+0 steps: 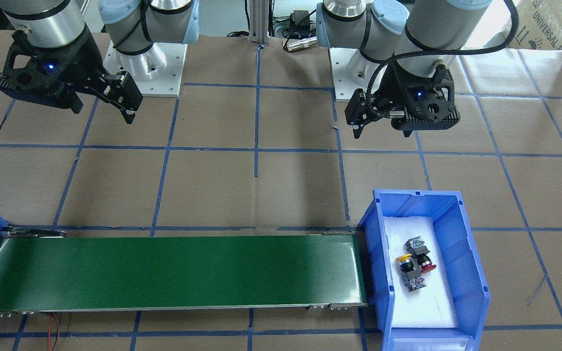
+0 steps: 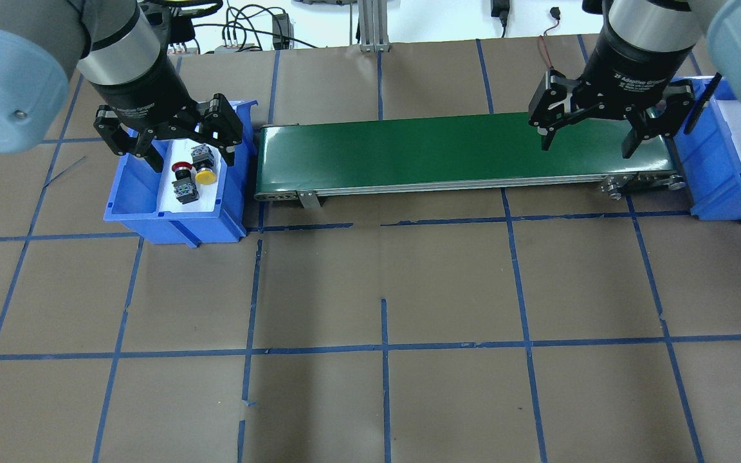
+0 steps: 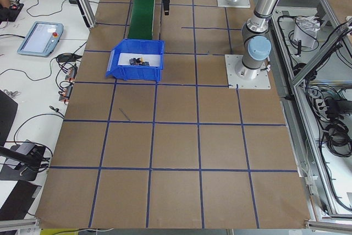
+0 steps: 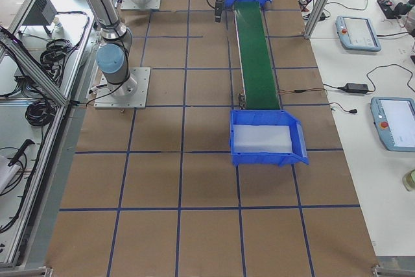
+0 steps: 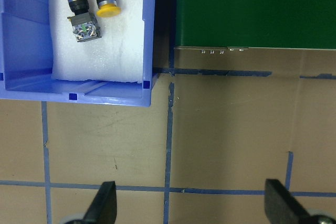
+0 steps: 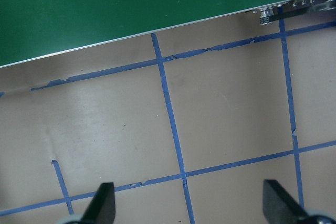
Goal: Transport two buttons from left to right
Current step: 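Lower the left gripper into the blue bin above the buttons, then grasp the red-capped button switch with the left gripper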
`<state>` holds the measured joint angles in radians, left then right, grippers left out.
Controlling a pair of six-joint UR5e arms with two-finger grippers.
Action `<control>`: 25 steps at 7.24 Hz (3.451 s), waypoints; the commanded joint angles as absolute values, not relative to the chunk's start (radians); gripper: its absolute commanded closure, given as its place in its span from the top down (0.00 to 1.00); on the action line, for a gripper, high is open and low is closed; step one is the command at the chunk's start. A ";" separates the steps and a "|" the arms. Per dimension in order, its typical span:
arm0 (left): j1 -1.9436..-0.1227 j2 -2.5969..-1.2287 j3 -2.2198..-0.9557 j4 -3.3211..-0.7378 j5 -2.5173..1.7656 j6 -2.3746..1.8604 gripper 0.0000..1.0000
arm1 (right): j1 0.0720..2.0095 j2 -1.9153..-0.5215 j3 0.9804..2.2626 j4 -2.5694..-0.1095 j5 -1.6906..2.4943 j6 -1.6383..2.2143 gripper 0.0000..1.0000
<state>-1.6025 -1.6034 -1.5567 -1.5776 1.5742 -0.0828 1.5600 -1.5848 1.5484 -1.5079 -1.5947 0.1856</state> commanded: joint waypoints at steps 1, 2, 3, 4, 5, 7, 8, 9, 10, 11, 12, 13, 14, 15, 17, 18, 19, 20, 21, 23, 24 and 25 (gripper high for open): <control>-1.603 -1.600 -1.568 -1.577 1.578 -0.083 1.00 | 1.560 -1.583 1.548 -1.511 -1.592 0.186 1.00; -1.601 -1.603 -1.565 -1.574 1.571 -0.083 1.00 | 1.560 -1.582 1.548 -1.511 -1.592 0.186 1.00; -1.601 -1.603 -1.565 -1.574 1.572 -0.080 1.00 | 1.560 -1.583 1.548 -1.508 -1.594 0.186 1.00; -1.600 -1.603 -1.566 -1.574 1.571 -0.043 1.00 | 1.560 -1.583 1.548 -1.508 -1.594 0.186 1.00; -1.600 -1.601 -1.568 -1.574 1.572 -0.035 1.00 | 1.560 -1.582 1.548 -1.506 -1.594 0.186 1.00; -1.582 -1.597 -1.569 -1.575 1.583 -0.029 1.00 | 1.560 -1.582 1.548 -1.503 -1.594 0.186 1.00; -1.539 -1.609 -1.568 -1.566 1.579 0.033 1.00 | 1.560 -1.586 1.549 -1.503 -1.594 0.186 1.00; -1.498 -1.658 -1.559 -1.501 1.580 0.055 1.00 | 1.560 -1.579 1.548 -1.506 -1.594 0.184 1.00; -1.433 -1.757 -1.537 -1.482 1.580 0.064 1.00 | 1.560 -1.580 1.548 -1.503 -1.594 0.184 1.00; -1.392 -1.852 -1.519 -1.429 1.574 0.086 1.00 | 1.560 -1.580 1.548 -1.503 -1.594 0.184 1.00; -1.385 -1.929 -1.516 -1.361 1.580 0.092 1.00 | 1.560 -1.580 1.548 -1.503 -1.594 0.184 1.00; -1.385 -1.978 -1.516 -1.321 1.582 0.091 1.00 | 1.559 -1.578 1.549 -1.502 -1.594 0.184 1.00; -1.387 -2.018 -1.517 -1.289 1.580 0.081 0.99 | 1.559 -1.580 1.549 -1.502 -1.594 0.184 1.00; -1.385 -2.049 -1.517 -1.237 1.580 0.083 0.99 | 1.559 -1.580 1.549 -1.502 -1.594 0.184 1.00; -1.384 -2.112 -1.516 -1.129 1.580 0.084 1.00 | 1.559 -1.578 1.549 -1.502 -1.594 0.184 1.00; -1.385 -2.118 -1.516 -1.126 1.580 0.089 0.98 | 1.559 -1.577 1.549 -1.502 -1.594 0.184 1.00; -1.385 -2.125 -1.516 -1.123 1.580 0.087 0.98 | 1.559 -1.577 1.551 -1.502 -1.595 0.184 1.00; -1.385 -2.129 -1.517 -1.123 1.580 0.084 0.98 | 1.559 -1.578 1.551 -1.502 -1.594 0.184 1.00; -1.384 -2.131 -1.516 -1.121 1.580 0.086 0.98 | 1.559 -1.580 1.551 -1.502 -1.595 0.184 1.00; -1.390 -2.132 -1.516 -1.120 1.577 0.080 0.95 | 1.559 -1.578 1.558 -1.502 -1.595 0.181 1.00; -1.393 -2.131 -1.516 -1.118 1.578 0.087 0.80 | 1.559 -1.575 1.560 -1.508 -1.597 0.183 1.00; -1.393 -2.128 -1.516 -1.120 1.580 0.090 0.64 | 1.557 -1.583 1.562 -1.505 -1.595 0.183 1.00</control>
<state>-1.3911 -2.1299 -1.5158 -1.1193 1.5788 0.0863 1.5583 -1.5785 1.5591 -1.5050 -1.5964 0.1817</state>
